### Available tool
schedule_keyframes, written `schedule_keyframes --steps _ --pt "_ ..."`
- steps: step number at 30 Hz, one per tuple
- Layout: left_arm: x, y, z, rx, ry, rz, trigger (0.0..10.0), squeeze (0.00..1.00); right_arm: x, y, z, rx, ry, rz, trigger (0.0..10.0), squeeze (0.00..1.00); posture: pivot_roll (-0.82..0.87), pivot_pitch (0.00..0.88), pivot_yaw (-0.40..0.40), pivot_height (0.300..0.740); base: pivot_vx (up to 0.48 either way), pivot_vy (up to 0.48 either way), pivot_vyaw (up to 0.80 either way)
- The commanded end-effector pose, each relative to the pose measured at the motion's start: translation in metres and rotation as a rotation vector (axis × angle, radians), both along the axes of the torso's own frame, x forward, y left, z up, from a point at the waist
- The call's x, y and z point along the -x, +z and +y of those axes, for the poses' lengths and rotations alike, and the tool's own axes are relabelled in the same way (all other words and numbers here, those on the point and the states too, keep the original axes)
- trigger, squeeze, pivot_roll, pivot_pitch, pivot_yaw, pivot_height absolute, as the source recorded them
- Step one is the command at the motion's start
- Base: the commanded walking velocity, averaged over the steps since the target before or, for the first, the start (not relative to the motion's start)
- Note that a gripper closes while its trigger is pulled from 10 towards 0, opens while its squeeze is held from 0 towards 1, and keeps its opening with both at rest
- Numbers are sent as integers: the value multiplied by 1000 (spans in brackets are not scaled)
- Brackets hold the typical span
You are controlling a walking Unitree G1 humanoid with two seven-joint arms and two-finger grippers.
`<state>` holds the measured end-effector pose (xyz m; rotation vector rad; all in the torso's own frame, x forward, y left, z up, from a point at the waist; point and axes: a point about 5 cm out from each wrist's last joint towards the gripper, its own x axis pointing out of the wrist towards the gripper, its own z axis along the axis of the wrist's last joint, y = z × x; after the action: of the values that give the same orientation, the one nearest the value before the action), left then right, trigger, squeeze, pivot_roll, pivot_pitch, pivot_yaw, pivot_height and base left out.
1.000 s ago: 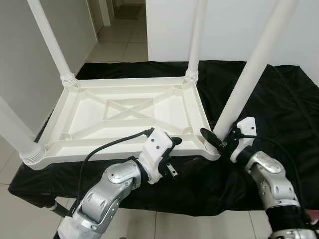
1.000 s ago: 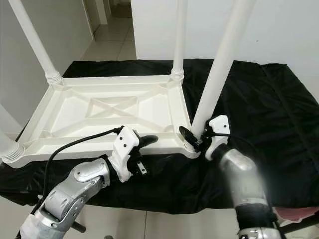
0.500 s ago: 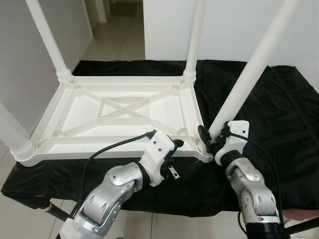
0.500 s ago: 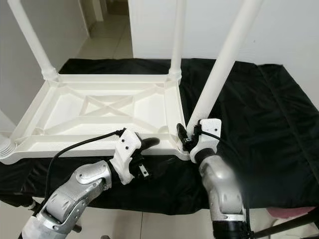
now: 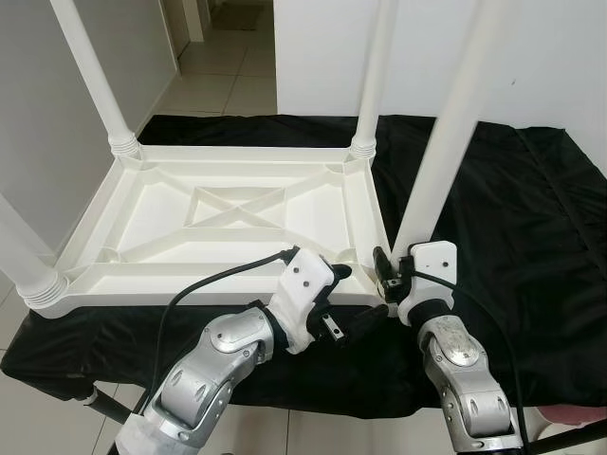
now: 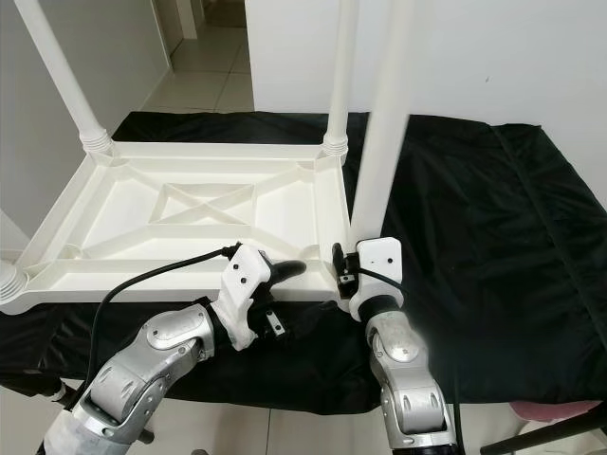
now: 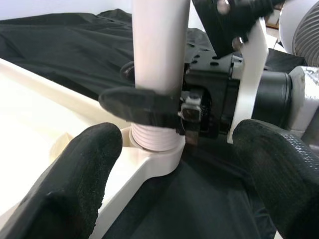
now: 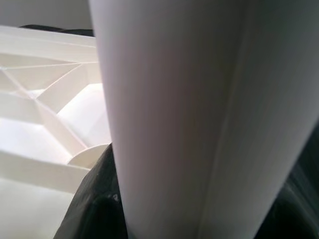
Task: Building children table
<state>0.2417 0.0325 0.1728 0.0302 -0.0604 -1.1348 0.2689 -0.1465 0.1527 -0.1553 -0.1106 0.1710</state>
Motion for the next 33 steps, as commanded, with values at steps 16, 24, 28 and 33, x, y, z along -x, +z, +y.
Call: schedule_keyframes --steps 16,24,28,33 --pt "-2 -2 3 -17 24 -4 10000 0 8 -36 -9 -24 240 71 10000 0 -95 59 43 740 0 0 0" --pt "-2 -2 5 -18 26 -3 10000 0 -2 -43 -14 -96 209 159 10000 0 -89 66 46 740 0 0 0" --pt "-2 -2 6 -18 28 -1 10000 0 -6 -44 -14 -90 206 198 10000 0 -89 72 51 740 0 0 0" --pt "-2 -1 6 -18 28 -1 10000 0 -14 -37 -12 -61 253 226 10000 0 -91 78 52 740 0 0 0"
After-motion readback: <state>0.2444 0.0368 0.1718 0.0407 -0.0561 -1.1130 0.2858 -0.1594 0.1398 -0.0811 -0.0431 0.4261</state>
